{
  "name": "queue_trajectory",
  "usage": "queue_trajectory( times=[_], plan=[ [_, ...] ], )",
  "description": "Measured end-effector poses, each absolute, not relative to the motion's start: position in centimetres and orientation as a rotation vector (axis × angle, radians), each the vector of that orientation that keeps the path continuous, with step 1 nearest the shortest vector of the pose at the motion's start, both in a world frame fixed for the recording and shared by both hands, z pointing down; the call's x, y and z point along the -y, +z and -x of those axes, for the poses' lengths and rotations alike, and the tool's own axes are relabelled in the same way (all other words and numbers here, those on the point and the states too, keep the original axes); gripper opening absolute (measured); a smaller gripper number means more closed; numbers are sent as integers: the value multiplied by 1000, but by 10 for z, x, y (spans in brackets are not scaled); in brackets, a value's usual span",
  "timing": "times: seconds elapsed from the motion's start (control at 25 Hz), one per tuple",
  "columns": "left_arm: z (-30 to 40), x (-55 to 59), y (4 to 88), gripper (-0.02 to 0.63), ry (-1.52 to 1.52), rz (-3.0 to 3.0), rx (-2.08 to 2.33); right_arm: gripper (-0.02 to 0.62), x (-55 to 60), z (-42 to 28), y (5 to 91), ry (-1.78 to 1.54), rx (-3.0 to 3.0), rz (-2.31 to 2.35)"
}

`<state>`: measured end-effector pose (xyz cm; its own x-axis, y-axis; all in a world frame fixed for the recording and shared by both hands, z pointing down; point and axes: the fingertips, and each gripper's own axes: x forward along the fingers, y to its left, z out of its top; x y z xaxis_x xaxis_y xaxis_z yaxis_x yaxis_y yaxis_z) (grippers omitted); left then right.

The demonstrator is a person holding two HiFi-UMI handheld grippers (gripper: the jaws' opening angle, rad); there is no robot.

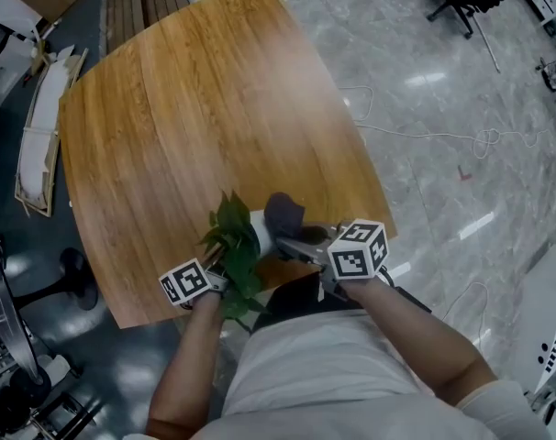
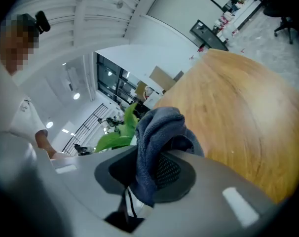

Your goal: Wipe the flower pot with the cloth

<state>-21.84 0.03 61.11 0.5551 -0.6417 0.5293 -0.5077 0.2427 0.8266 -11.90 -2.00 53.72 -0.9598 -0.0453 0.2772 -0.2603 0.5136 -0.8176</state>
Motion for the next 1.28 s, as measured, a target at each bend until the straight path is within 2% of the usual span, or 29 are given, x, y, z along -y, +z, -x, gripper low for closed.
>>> queue_trajectory(
  times=[0.16, 0.48, 0.84, 1.12, 1.28],
  plan=[
    [214, 2, 610, 11, -169, -1344, 1065, 72, 3, 135, 516, 1378, 2591, -161],
    [211, -8, 618, 12, -251, -1220, 1036, 72, 15, 89, 599, 1414, 2410, -359],
    [202, -10, 624, 11, -290, -1143, 1046, 72, -25, 135, 530, 1308, 2559, -96],
    [198, -14, 628, 11, -284, -1129, 1020, 72, 5, 87, 587, 1369, 2431, -303],
    [193, -14, 632, 11, -273, -1115, 1024, 72, -6, 107, 561, 1335, 2486, -205]
  ],
)
